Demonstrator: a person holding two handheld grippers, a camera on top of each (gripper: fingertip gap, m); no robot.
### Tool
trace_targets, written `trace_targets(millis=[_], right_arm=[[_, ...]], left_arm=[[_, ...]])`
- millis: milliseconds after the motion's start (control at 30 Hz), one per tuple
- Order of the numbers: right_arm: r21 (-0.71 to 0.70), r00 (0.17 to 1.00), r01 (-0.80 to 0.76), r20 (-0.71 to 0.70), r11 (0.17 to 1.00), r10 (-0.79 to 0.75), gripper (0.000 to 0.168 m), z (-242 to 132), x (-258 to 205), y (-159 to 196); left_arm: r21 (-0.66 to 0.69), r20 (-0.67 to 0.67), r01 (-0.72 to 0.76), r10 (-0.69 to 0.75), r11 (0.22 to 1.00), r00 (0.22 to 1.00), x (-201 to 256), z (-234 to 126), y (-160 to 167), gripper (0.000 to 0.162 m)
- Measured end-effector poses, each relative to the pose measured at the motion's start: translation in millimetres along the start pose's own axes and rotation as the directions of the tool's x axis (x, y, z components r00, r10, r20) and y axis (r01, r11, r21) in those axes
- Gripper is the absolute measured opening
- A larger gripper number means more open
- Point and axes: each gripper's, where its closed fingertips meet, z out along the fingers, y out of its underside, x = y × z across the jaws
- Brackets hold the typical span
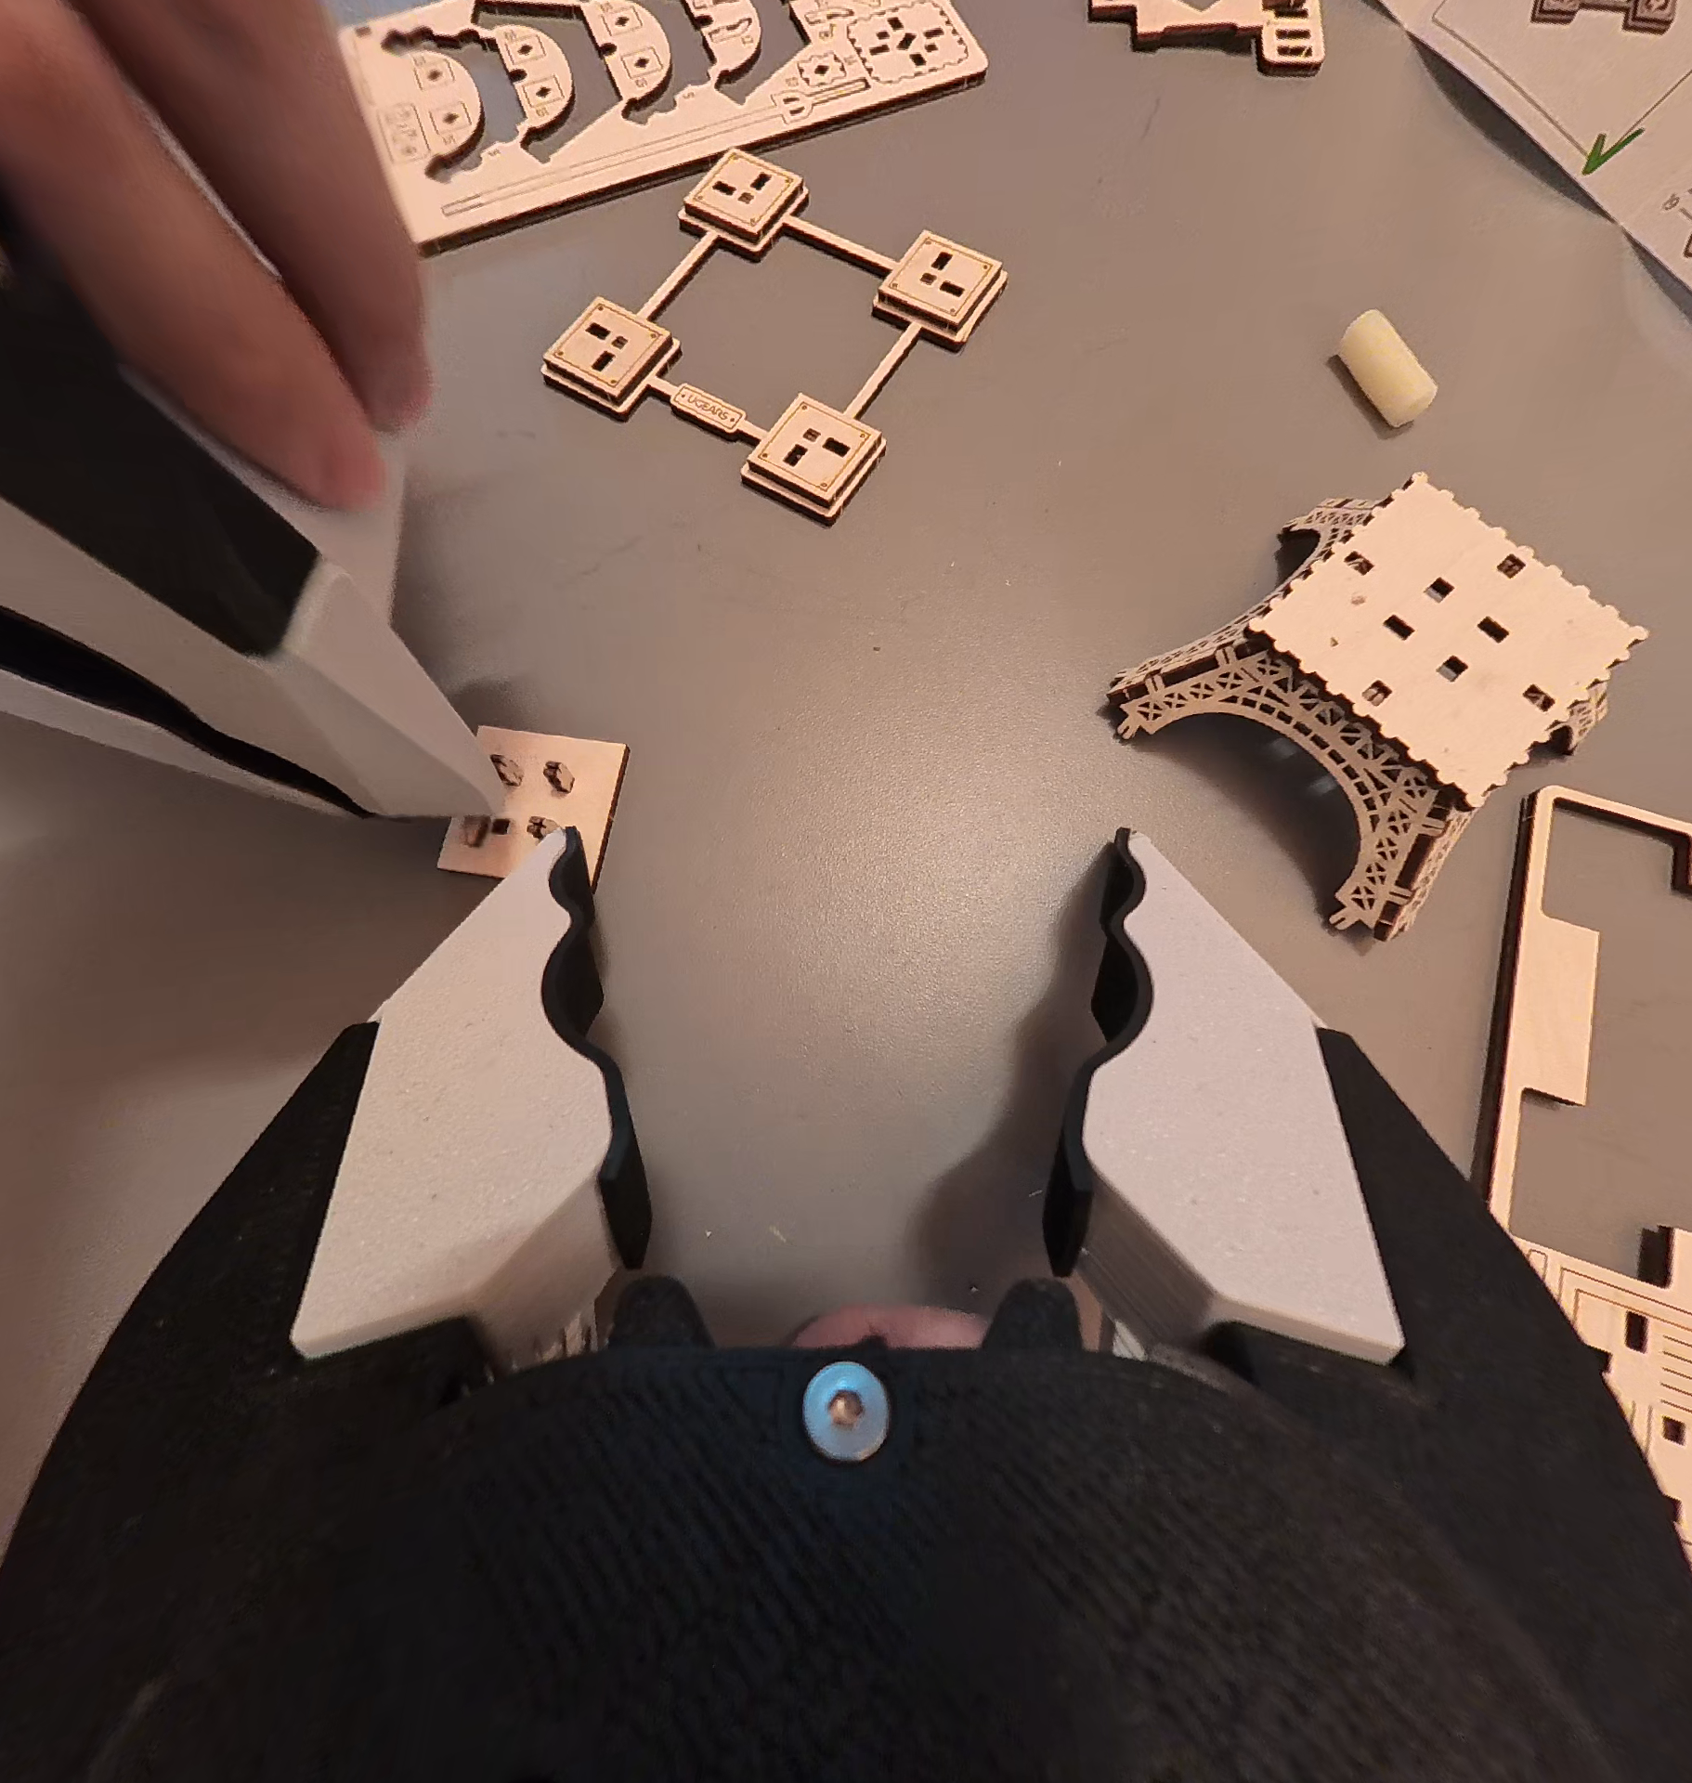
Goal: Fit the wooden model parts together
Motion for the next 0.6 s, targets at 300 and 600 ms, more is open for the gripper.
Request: trace_targets(millis=[300,600], right_arm=[[0.233,0.996,-0.067,0.064,0.97,0.053,0.093,-48,6,-25],[0.558,0.973,0.058,0.155,0.828,-0.172,0.025,-81,-59,-57]], left_arm=[[0.021,0.513,0.136,-0.128,0.99,0.849,-27,-38,2,0.0],[0.193,0.84,0.235,-0.284,0.953,0.462,-38,-66,-5,0.0]])
